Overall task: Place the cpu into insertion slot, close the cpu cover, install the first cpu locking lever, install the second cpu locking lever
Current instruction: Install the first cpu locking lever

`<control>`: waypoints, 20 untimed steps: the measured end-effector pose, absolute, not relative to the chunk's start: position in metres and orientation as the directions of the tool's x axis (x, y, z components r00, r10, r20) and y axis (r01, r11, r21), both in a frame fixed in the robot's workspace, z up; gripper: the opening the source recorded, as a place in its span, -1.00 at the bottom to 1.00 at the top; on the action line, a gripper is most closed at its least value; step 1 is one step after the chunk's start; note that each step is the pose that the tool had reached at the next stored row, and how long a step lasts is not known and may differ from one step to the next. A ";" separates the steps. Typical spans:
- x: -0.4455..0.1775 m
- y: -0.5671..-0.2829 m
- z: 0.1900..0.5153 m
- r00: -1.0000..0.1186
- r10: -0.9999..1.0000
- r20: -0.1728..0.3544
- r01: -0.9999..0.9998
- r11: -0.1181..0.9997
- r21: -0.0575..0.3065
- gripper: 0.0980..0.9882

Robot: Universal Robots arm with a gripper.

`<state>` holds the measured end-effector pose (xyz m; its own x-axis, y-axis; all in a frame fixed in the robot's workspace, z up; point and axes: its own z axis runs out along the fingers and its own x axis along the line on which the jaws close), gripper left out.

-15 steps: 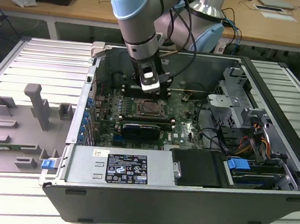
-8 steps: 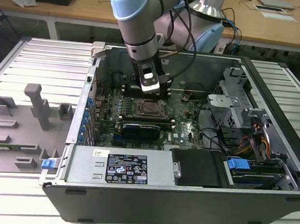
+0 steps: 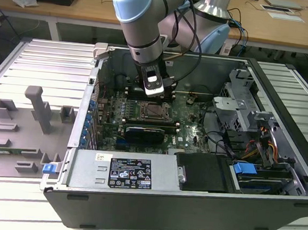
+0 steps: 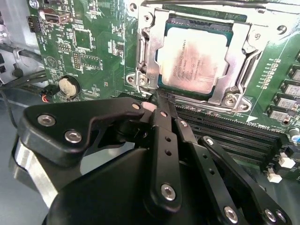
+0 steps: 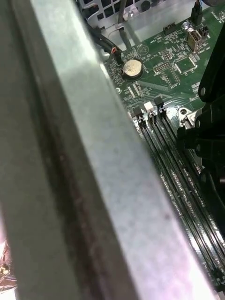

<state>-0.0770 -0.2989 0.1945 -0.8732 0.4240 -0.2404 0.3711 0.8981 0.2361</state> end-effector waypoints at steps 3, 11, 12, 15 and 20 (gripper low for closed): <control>-0.077 -0.299 0.194 -0.873 0.425 -0.239 0.371 0.897 0.241 -0.98; -0.077 -0.299 0.212 -0.873 0.424 -0.240 0.371 0.898 0.238 -0.98; -0.077 -0.299 0.215 -0.873 0.424 -0.240 0.371 0.898 0.238 -0.98; -0.077 -0.299 0.220 -0.873 0.425 -0.240 0.371 0.898 0.238 -0.98; -0.077 -0.299 0.220 -0.874 0.424 -0.235 0.372 0.898 0.236 -0.98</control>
